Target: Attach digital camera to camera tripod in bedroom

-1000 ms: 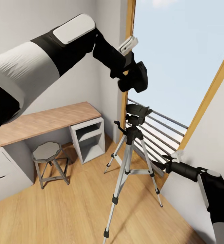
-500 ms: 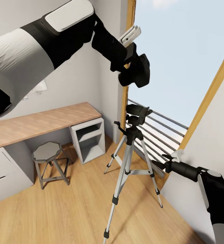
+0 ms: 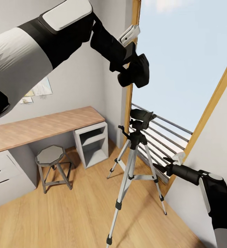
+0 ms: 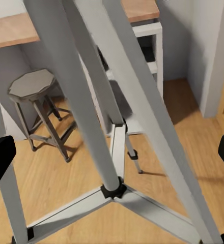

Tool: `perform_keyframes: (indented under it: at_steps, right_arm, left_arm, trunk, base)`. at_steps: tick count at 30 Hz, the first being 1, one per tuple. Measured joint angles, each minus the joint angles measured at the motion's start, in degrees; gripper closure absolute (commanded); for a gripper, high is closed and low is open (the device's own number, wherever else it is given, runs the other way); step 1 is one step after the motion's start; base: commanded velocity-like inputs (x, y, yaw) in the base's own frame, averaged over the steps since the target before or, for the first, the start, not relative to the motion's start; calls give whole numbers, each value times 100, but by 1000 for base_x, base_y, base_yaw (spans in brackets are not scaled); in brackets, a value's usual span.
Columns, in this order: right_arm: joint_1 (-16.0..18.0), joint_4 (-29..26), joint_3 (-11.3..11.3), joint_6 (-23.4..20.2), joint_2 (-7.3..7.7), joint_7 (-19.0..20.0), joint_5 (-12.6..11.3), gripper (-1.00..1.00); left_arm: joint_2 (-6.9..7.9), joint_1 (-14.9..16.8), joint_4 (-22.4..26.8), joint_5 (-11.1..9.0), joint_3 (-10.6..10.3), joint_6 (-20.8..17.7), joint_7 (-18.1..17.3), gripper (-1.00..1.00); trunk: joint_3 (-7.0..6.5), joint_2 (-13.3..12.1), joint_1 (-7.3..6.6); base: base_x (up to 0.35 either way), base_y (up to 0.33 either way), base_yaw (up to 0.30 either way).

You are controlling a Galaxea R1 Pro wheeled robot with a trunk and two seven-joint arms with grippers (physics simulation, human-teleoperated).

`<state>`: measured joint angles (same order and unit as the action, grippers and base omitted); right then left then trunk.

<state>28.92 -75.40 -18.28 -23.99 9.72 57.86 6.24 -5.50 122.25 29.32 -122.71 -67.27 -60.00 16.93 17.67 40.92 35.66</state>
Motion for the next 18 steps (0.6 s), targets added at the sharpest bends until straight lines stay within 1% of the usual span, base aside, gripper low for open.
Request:
perform_keyframes:
  at_steps: [7, 17, 18]
  right_arm:
    - [-106, 1, 47, 0, -76, -12, 11, -100]
    - [-135, -1, 48, 3, -91, -11, 11, -100]
    - [-136, -1, 45, 3, -91, -8, 9, -100]
  left_arm:
    - [-12, -9, -132, 3, -33, 0, 5, 100]
    - [-80, -151, -203, -11, -55, 0, 6, 100]
    - [-90, -167, -205, -38, -55, 0, 6, 100]
  trunk:
    - [-185, -281, -154]
    - [-421, -684, -374]
    - [-441, -724, -396]
  base:
    - [0, 0, 69]
    - [0, 0, 50]
    - [0, 0, 18]
